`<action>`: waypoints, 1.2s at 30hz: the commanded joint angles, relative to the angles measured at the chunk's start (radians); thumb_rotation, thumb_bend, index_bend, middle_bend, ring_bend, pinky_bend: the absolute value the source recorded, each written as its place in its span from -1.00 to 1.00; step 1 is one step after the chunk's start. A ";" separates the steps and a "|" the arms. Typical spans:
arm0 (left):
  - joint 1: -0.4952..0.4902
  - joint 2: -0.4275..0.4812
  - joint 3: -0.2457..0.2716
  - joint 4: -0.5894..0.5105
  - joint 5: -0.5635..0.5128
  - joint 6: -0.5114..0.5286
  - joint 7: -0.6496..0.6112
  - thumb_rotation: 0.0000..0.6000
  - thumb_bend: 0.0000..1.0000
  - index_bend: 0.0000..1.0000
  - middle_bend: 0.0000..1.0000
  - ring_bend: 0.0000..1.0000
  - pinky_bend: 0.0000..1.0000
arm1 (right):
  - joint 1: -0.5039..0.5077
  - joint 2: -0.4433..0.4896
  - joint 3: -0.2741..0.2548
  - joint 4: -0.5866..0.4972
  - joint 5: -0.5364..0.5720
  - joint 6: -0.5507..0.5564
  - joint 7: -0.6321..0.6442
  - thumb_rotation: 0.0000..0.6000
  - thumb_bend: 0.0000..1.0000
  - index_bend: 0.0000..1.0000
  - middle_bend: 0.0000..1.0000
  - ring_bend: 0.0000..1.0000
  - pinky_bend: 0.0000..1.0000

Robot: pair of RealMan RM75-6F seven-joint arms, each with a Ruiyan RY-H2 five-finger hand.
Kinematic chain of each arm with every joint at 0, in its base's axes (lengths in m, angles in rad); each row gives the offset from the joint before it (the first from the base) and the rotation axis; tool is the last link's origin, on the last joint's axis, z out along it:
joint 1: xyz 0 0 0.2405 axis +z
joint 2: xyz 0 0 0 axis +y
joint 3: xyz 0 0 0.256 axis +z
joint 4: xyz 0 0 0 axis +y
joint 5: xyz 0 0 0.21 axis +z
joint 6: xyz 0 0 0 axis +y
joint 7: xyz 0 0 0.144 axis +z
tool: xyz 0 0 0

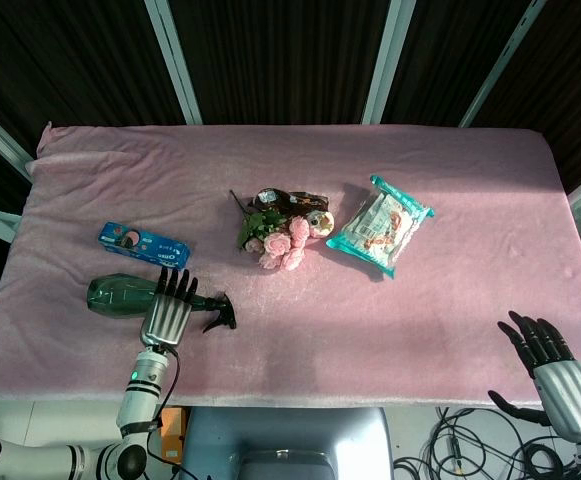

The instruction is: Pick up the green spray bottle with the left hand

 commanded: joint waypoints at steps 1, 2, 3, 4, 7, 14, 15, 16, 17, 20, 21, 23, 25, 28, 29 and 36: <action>-0.002 0.001 0.001 0.003 0.000 -0.001 -0.003 1.00 -0.25 -1.00 -0.97 -1.00 -1.00 | 0.001 0.000 0.001 -0.001 0.003 -0.003 0.002 1.00 -0.33 -1.00 -1.00 -1.00 -1.00; -0.003 0.000 0.002 0.006 0.000 -0.002 -0.003 1.00 -0.25 -1.00 -0.97 -1.00 -1.00 | 0.002 0.001 0.001 -0.001 0.002 -0.003 0.002 1.00 -0.33 -1.00 -1.00 -1.00 -1.00; -0.005 -0.002 0.003 0.011 0.000 -0.002 -0.001 1.00 -0.25 -1.00 -0.97 -1.00 -1.00 | 0.002 0.002 0.000 0.000 0.002 -0.004 0.001 1.00 -0.33 -1.00 -1.00 -1.00 -1.00; -0.006 -0.005 0.003 0.016 0.001 -0.002 -0.001 1.00 -0.25 -1.00 -0.97 -1.00 -1.00 | 0.002 0.003 -0.001 -0.001 0.002 -0.005 0.002 1.00 -0.33 -1.00 -1.00 -1.00 -1.00; -0.010 -0.013 0.005 0.030 0.003 0.001 0.006 1.00 -0.25 -1.00 -0.97 -1.00 -1.00 | 0.001 0.004 0.000 0.001 -0.001 0.000 0.005 1.00 -0.33 -1.00 -1.00 -1.00 -1.00; -0.011 -0.032 0.010 0.051 -0.031 0.012 0.053 1.00 -0.24 -0.44 -0.56 -0.97 -1.00 | -0.003 0.011 0.001 0.004 -0.007 0.017 0.029 1.00 -0.33 -1.00 -1.00 -1.00 -1.00; -0.013 -0.034 0.013 0.059 -0.030 0.007 0.052 1.00 -0.24 -0.35 -0.50 -0.95 -1.00 | -0.002 0.011 0.000 0.003 -0.010 0.018 0.030 1.00 -0.33 -1.00 -1.00 -1.00 -1.00; -0.014 -0.035 0.015 0.066 -0.024 0.004 0.048 1.00 -0.24 -0.29 -0.46 -0.93 -1.00 | -0.001 0.011 0.000 0.003 -0.013 0.018 0.030 1.00 -0.33 -1.00 -1.00 -1.00 -1.00; -0.015 -0.037 0.019 0.074 -0.015 0.001 0.040 1.00 -0.23 -0.21 -0.37 -0.90 -1.00 | 0.000 0.010 -0.001 0.003 -0.016 0.017 0.029 1.00 -0.33 -1.00 -1.00 -1.00 -1.00; -0.018 -0.037 0.038 0.103 0.044 -0.003 0.004 1.00 -0.13 0.03 -0.03 -0.75 -1.00 | 0.002 0.009 -0.004 0.002 -0.020 0.010 0.025 1.00 -0.33 -1.00 -1.00 -1.00 -1.00; -0.018 -0.037 0.043 0.112 0.069 -0.001 -0.014 1.00 -0.09 0.09 0.05 -0.71 -1.00 | 0.003 0.009 -0.003 0.002 -0.020 0.008 0.022 1.00 -0.33 -1.00 -1.00 -1.00 -1.00; -0.015 -0.033 0.054 0.122 0.124 0.003 -0.064 1.00 -0.03 0.23 0.20 -0.64 -1.00 | 0.003 0.008 -0.003 0.002 -0.020 0.008 0.019 1.00 -0.33 -1.00 -1.00 -1.00 -1.00; -0.013 -0.026 0.066 0.127 0.197 0.017 -0.121 1.00 0.00 0.32 0.30 -0.55 -1.00 | 0.003 0.008 -0.002 0.003 -0.019 0.011 0.019 1.00 -0.33 -1.00 -1.00 -1.00 -1.00; -0.004 -0.006 0.083 0.138 0.337 0.071 -0.243 1.00 0.02 0.43 0.42 -0.41 -1.00 | 0.003 0.009 -0.002 0.003 -0.019 0.011 0.021 1.00 -0.33 -1.00 -1.00 -1.00 -1.00; 0.001 0.005 0.088 0.142 0.385 0.098 -0.288 1.00 0.03 0.46 0.45 -0.35 -1.00 | 0.003 0.010 -0.003 0.003 -0.021 0.011 0.023 1.00 -0.33 -1.00 -1.00 -1.00 -1.00; 0.065 0.126 0.023 0.022 0.568 0.257 -0.855 1.00 0.03 0.50 0.55 -0.16 -0.99 | 0.002 0.010 -0.004 0.004 -0.023 0.014 0.023 1.00 -0.33 -1.00 -1.00 -1.00 -1.00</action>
